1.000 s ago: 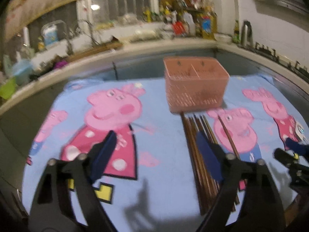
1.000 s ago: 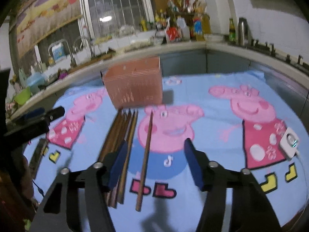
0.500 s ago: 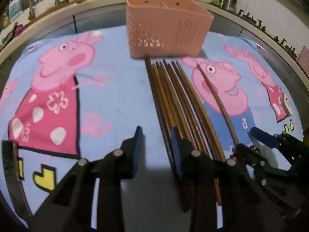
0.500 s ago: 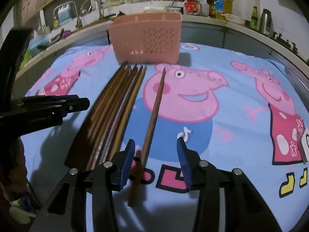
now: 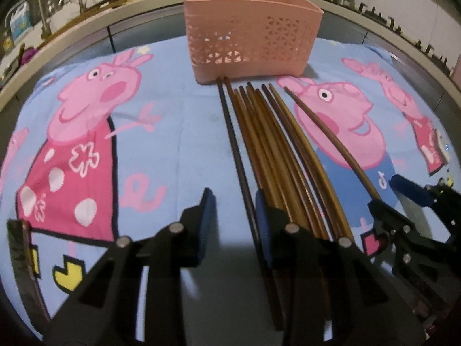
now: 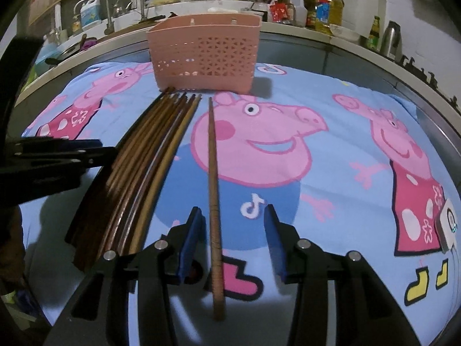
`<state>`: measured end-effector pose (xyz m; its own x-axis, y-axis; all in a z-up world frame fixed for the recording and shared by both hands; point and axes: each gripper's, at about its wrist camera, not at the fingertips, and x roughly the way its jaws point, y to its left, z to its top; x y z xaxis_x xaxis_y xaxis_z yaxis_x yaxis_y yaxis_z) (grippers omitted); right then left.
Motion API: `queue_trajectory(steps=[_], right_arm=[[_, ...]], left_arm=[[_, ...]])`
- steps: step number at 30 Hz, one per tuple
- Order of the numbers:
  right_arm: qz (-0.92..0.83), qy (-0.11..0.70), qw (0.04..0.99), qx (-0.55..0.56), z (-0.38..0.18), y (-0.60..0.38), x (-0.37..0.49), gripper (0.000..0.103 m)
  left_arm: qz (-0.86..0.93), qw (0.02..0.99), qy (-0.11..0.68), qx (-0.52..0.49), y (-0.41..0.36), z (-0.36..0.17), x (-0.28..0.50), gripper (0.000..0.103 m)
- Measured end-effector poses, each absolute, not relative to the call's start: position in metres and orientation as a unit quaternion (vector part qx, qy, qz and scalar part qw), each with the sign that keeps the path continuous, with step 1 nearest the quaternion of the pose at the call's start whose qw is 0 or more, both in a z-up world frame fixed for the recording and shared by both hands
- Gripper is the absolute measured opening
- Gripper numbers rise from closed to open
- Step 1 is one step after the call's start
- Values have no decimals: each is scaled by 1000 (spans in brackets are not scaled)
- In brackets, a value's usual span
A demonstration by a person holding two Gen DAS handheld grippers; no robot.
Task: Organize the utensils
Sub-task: 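Close the right tool on one chopstick while the left tool grasps another chopstick, then lift the held chopsticks upright with both tools above the pink basket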
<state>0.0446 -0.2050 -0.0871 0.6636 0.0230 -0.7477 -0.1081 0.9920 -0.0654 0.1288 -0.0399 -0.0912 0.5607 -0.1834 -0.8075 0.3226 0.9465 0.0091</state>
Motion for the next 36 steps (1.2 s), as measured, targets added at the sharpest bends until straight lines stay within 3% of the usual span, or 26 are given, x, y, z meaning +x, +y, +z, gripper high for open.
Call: queue_trajectory(steps=[2, 10, 18, 27, 36], right_arm=[[37, 408, 911, -59, -86, -206, 46, 0], [42, 435, 899, -22, -82, -232, 58, 0], [110, 463, 877, -66, -76, -199, 126, 0], [174, 493, 851, -57, -70, -181, 194, 0], [240, 383, 891, 55, 0, -221, 145, 0]], left_arm=[[-151, 878, 447, 75, -37, -91, 128, 7], [-159, 867, 467, 75, -18, -88, 120, 6], [-172, 863, 453, 142, -47, -83, 173, 7], [-198, 859, 459, 113, -51, -84, 222, 5], [-251, 894, 368, 49, -18, -1, 184, 5]])
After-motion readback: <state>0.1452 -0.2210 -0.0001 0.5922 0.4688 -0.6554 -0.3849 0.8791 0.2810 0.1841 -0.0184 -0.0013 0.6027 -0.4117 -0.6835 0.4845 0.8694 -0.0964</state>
